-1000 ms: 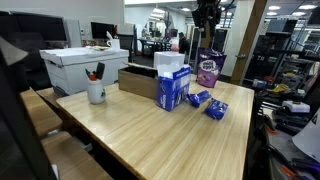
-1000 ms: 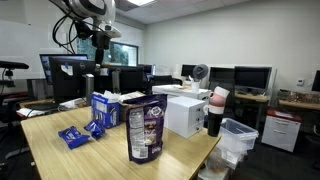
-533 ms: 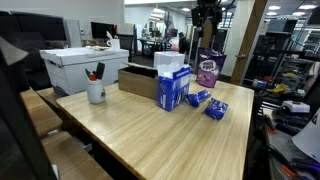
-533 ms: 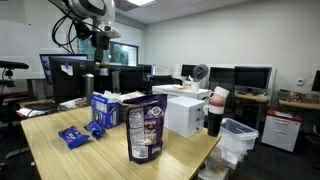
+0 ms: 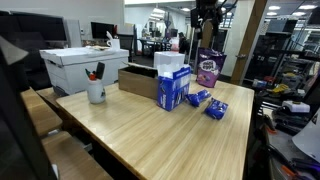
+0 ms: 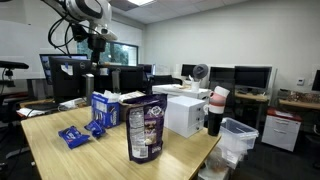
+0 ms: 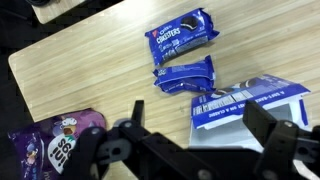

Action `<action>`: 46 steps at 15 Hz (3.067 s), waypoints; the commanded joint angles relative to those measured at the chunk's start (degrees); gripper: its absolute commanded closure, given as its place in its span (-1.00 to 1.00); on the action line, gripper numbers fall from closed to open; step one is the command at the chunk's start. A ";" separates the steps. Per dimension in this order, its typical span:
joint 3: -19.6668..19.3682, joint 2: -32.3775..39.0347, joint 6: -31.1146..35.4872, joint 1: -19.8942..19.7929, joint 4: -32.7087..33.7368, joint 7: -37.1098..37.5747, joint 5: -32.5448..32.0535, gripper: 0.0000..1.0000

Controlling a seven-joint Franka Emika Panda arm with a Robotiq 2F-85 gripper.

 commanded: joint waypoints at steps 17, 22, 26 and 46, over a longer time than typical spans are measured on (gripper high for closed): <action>1.09 -1.10 16.18 1.21 -5.93 -10.00 7.80 0.85; 1.30 -1.12 20.08 1.27 -7.84 -9.62 7.51 0.92; 1.58 -1.33 16.92 1.62 -7.53 -13.82 5.70 0.91; 2.63 -14.44 15.02 5.24 -17.64 -39.93 1.05 -0.65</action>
